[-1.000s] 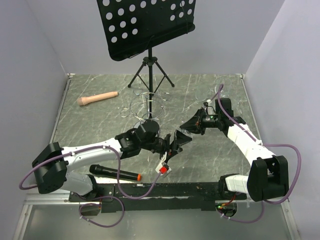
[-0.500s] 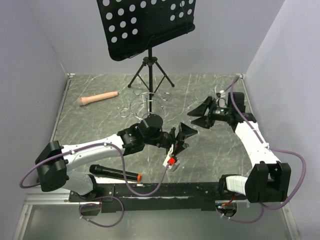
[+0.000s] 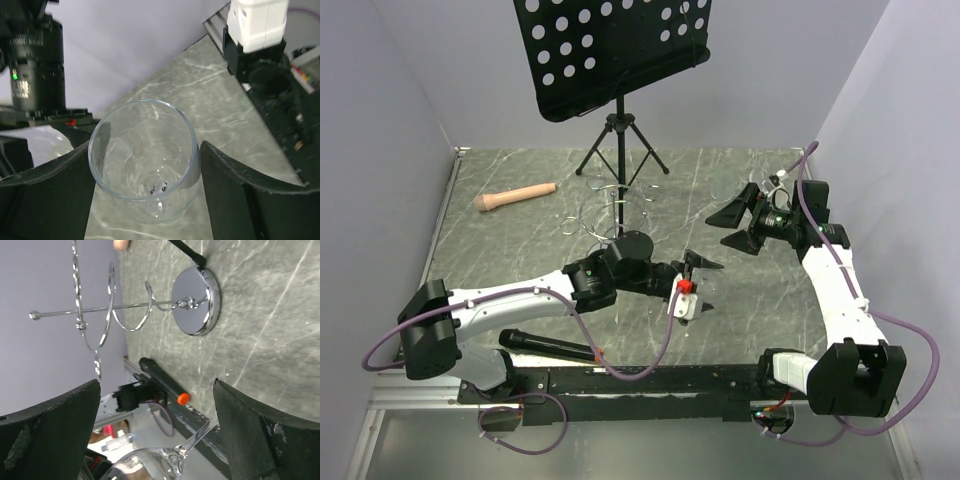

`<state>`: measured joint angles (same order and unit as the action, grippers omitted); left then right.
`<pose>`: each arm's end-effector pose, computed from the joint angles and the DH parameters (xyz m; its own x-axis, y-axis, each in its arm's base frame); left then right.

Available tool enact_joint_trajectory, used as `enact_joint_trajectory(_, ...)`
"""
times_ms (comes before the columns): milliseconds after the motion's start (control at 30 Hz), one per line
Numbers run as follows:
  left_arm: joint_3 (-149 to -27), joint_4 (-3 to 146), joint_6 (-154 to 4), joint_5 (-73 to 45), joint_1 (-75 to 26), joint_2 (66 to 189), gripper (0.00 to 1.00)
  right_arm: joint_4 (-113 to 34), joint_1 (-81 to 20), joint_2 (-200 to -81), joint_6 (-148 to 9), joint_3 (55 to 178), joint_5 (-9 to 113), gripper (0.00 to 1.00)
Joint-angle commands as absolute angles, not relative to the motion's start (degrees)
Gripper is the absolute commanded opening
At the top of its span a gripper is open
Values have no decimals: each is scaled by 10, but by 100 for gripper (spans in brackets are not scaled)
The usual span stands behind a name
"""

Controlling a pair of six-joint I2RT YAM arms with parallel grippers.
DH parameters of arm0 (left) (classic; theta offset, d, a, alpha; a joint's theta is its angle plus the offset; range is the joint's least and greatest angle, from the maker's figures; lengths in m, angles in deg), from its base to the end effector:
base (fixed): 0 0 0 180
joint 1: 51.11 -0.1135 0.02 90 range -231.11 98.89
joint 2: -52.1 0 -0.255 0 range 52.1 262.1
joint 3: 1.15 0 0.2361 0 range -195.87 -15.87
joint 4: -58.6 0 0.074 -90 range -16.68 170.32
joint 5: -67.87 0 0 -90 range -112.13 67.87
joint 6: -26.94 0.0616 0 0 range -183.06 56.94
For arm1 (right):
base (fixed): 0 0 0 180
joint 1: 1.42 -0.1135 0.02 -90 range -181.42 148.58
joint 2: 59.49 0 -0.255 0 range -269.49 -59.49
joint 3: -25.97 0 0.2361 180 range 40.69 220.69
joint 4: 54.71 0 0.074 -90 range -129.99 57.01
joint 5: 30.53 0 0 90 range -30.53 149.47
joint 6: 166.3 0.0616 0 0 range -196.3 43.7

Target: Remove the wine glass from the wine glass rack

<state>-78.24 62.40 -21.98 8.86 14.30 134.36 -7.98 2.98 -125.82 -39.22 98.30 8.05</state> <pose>0.1152 -0.3279 0.3251 0.6024 0.0374 -0.7973 0.7898 -0.1729 0.5886 0.2406 0.0298 0.2984 -0.8463 0.4422 -0.2970 -0.0408 0.5021 0.8638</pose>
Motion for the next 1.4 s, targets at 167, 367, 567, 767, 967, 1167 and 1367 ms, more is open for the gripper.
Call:
enact_joint_trajectory(167, -775, 512, -452, 41, 145, 1353, 67, -90, 36, -1213, -479, 1003, 136, 100)
enact_joint_trajectory(367, -753, 459, -522, 13, 145, 1386, 68, -93, 42, -1184, -496, 1008, 158, 100)
enact_joint_trajectory(567, -773, 399, -522, -23, 145, 1446, 70, -69, 58, -1157, -529, 1041, 192, 100)
enact_joint_trajectory(767, -794, 361, -556, -23, 133, 1503, 71, -50, 60, -1123, -584, 1051, 250, 100)
enact_joint_trajectory(967, -799, 345, -567, -45, 125, 1530, 83, -37, 60, -1121, -607, 1049, 261, 100)
enact_joint_trajectory(1167, -803, 349, -566, -52, 121, 1517, 100, 10, 61, -1118, -671, 1069, 255, 100)
enact_joint_trajectory(1367, -816, 399, -599, 41, 107, 1477, 100, 97, 60, -1118, -758, 1104, 269, 100)
